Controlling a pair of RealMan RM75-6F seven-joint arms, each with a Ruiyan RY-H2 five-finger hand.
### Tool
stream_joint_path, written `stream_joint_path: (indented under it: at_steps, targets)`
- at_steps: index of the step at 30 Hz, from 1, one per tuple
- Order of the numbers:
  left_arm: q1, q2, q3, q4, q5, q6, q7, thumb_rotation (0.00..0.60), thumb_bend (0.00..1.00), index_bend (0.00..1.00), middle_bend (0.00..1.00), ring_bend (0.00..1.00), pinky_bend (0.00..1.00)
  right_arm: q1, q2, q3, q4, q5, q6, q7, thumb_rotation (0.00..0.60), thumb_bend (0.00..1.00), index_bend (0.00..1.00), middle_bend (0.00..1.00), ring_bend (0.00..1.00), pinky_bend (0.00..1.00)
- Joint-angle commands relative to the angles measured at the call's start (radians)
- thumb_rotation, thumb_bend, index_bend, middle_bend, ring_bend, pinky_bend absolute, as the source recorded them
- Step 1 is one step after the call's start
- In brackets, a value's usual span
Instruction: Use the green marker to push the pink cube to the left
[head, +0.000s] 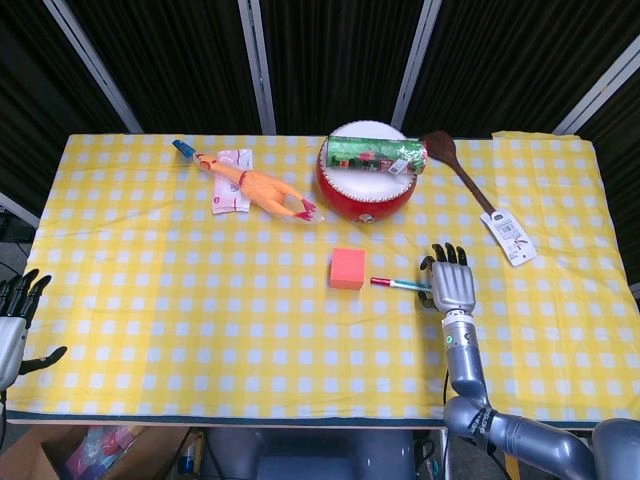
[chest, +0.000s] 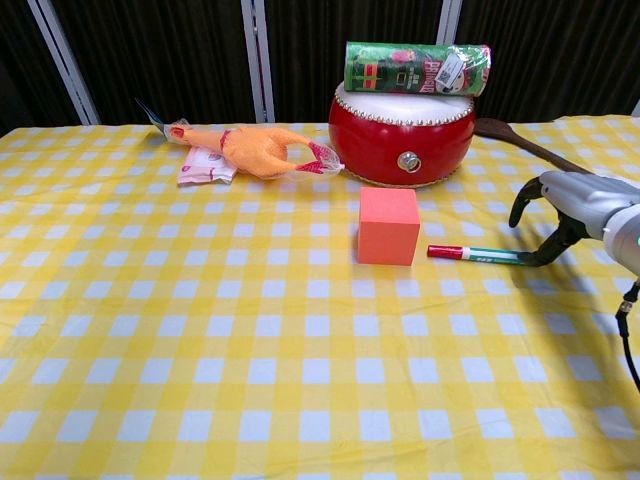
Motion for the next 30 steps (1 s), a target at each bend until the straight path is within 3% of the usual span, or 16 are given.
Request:
stream_joint_path:
  at_steps: [1,19,30]
  targets:
    - [0.000,0.000,0.000,0.000,-0.002,-0.001,0.001,0.600,0.01,0.00,0.00,0.00,0.00,0.002,-0.016,0.000,0.015,-0.005,0.002,0.016,0.600,0.35,0.40,0.15,0.00,0.05]
    - [-0.001,0.003,-0.004,-0.005,-0.015,-0.006,-0.006,0.600,0.01,0.00,0.00,0.00,0.00,0.016,-0.090,0.007,0.124,0.001,-0.021,0.063,0.600,0.35,0.44,0.17,0.00,0.05]
    - [-0.002,0.004,-0.007,-0.008,-0.024,-0.010,-0.011,0.600,0.01,0.00,0.00,0.00,0.00,0.020,-0.119,0.007,0.194,-0.010,-0.040,0.093,0.600,0.35,0.58,0.23,0.01,0.05]
